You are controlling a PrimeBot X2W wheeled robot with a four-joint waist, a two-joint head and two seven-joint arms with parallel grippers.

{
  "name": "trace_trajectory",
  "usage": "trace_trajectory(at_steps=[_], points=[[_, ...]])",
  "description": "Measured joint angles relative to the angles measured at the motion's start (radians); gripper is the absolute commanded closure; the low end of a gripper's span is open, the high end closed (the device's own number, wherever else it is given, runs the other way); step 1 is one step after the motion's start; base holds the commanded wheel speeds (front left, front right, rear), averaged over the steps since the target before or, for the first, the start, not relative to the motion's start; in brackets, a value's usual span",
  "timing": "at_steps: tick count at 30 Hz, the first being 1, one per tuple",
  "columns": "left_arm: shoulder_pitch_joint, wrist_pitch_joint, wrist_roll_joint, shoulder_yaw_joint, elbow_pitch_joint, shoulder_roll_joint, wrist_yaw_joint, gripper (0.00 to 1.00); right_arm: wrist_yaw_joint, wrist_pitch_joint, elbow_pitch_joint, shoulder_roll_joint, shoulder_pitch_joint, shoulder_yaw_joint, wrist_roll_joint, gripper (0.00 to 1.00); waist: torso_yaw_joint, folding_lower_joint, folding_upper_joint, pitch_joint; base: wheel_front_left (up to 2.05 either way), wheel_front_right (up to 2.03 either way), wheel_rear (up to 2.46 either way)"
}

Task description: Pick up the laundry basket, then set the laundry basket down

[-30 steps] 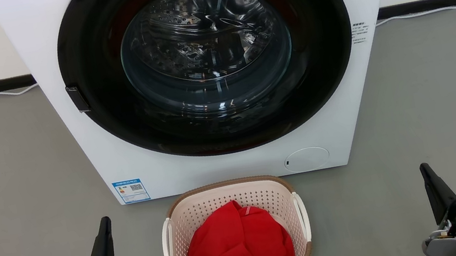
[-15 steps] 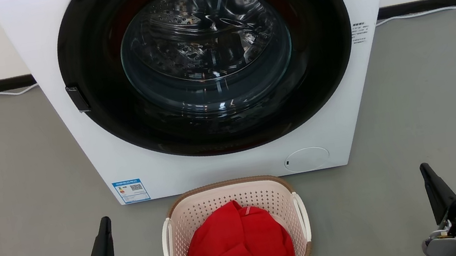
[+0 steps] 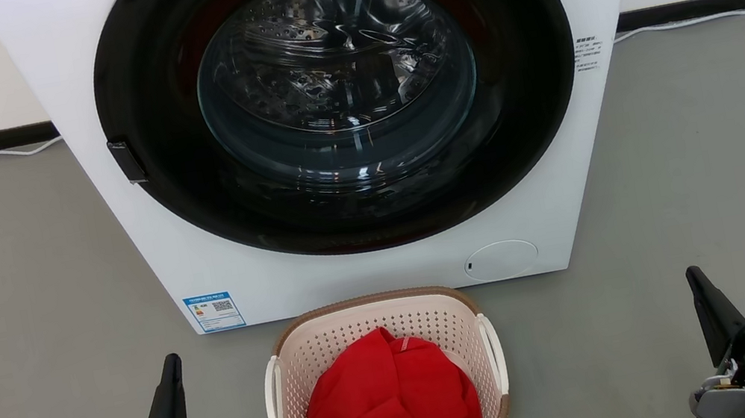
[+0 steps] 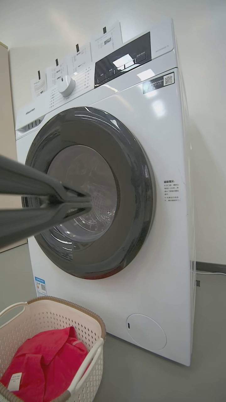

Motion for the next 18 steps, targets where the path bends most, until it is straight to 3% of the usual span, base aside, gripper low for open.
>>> trace_trajectory(at_steps=[18], points=[[0.0,0.0,0.0,0.0,0.0,0.0,0.0,1.0,0.0,0.0,0.0,0.0,0.0,-0.001,0.0,1.0,0.0,0.0,0.0,0.0,0.0,0.0,0.0]])
